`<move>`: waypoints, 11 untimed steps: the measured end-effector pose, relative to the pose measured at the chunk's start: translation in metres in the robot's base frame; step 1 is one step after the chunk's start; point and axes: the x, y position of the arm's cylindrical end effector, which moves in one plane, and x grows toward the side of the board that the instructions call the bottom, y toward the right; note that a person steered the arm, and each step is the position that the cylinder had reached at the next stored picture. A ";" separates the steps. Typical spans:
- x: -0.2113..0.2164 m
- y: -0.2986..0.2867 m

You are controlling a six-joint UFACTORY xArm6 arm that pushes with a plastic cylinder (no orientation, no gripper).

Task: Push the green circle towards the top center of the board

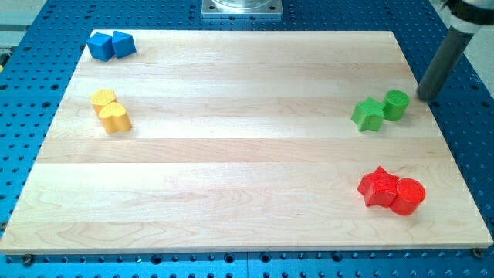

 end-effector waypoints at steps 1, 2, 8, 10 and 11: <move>0.030 -0.029; 0.035 -0.053; 0.001 -0.110; -0.050 -0.200; -0.055 -0.214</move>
